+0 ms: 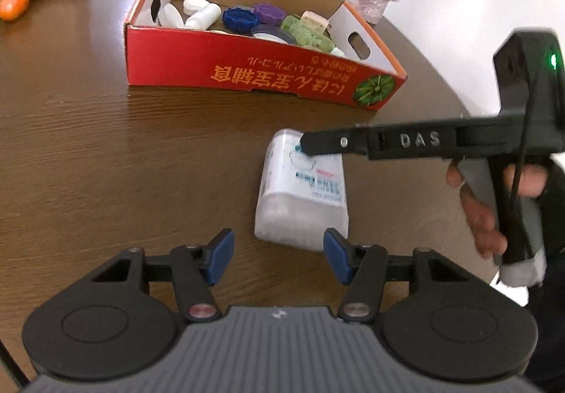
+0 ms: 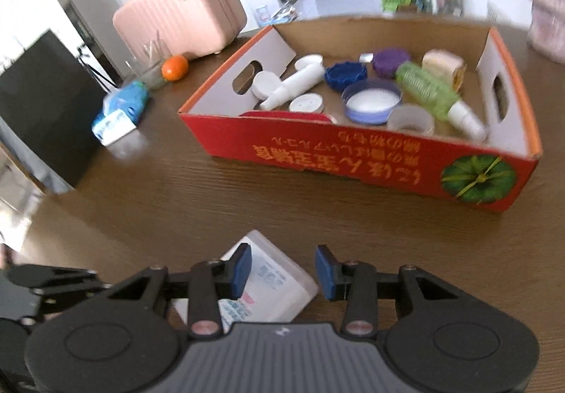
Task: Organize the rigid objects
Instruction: 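Grasp the white wipes pack with the left tool while the right tool grips its other end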
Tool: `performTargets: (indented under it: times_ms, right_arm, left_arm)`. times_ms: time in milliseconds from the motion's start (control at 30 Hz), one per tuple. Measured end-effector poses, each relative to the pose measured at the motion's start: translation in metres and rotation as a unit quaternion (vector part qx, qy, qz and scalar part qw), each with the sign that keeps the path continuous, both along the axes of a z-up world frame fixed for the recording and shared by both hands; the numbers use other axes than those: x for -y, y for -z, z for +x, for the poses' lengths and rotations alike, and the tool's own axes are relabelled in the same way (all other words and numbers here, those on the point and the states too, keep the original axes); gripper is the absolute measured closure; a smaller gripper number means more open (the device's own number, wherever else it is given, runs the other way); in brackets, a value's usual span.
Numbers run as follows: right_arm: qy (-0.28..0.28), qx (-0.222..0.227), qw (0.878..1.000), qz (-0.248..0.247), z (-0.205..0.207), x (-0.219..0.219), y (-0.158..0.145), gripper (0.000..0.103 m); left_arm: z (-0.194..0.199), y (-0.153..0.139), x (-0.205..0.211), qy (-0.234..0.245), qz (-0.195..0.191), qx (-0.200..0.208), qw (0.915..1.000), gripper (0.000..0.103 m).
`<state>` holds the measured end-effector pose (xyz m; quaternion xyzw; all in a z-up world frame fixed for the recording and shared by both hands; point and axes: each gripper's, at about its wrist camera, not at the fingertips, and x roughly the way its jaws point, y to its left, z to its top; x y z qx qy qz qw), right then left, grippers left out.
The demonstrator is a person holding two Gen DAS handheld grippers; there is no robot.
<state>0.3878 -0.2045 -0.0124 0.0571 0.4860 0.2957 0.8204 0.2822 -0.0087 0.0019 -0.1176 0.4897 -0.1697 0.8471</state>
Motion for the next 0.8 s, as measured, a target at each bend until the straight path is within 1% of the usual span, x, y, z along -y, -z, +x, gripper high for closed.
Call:
performTargets:
  times_ms: [100, 133, 200, 233, 267, 367, 467, 600, 633, 700, 800]
  right_arm:
    - [0.001, -0.016, 0.999, 0.032, 0.0, 0.007, 0.007, 0.067]
    - [0.005, -0.018, 0.999, 0.046, -0.003, 0.011, 0.009, 0.071]
    - [0.021, -0.023, 0.997, 0.068, -0.012, 0.02, 0.013, 0.074]
    - [0.034, -0.024, 0.996, 0.082, -0.02, 0.025, 0.016, 0.076]
    - [0.043, -0.023, 0.995, 0.092, -0.029, 0.029, 0.017, 0.076]
    - [0.073, -0.018, 0.991, 0.11, -0.061, 0.038, 0.02, 0.078]
    - [0.096, -0.013, 0.988, 0.122, -0.1, 0.042, 0.02, 0.079]
    - [0.104, -0.014, 0.985, 0.136, -0.143, 0.039, 0.021, 0.079]
    - [0.099, -0.01, 0.985, 0.139, -0.151, 0.036, 0.02, 0.079]
    - [0.091, -0.005, 0.985, 0.146, -0.162, 0.036, 0.017, 0.079]
    - [0.104, 0.003, 0.984, 0.144, -0.161, 0.039, 0.014, 0.079]
  left_arm:
    - [0.009, 0.003, -0.009, 0.0, -0.056, -0.002, 0.9984, 0.046]
    - [0.011, 0.005, -0.012, 0.001, -0.072, -0.005, 0.9974, 0.044]
    - [0.014, 0.01, -0.015, -0.008, -0.086, -0.011, 0.9962, 0.046]
    - [0.016, 0.014, -0.016, -0.009, -0.087, -0.017, 0.996, 0.048]
    - [0.018, 0.016, -0.016, -0.01, -0.087, -0.022, 0.9959, 0.05]
    - [0.019, 0.02, -0.021, -0.015, -0.104, -0.034, 0.9939, 0.053]
    - [0.017, 0.02, -0.021, -0.004, -0.1, -0.033, 0.9945, 0.053]
    - [0.003, 0.01, -0.029, -0.005, -0.056, -0.007, 0.9984, 0.053]
    - [-0.003, 0.006, -0.033, -0.005, -0.051, 0.001, 0.9987, 0.052]
    - [-0.013, 0.002, -0.04, -0.006, -0.06, 0.006, 0.9982, 0.052]
    - [-0.023, 0.0, -0.038, 0.0, -0.062, 0.001, 0.9981, 0.052]
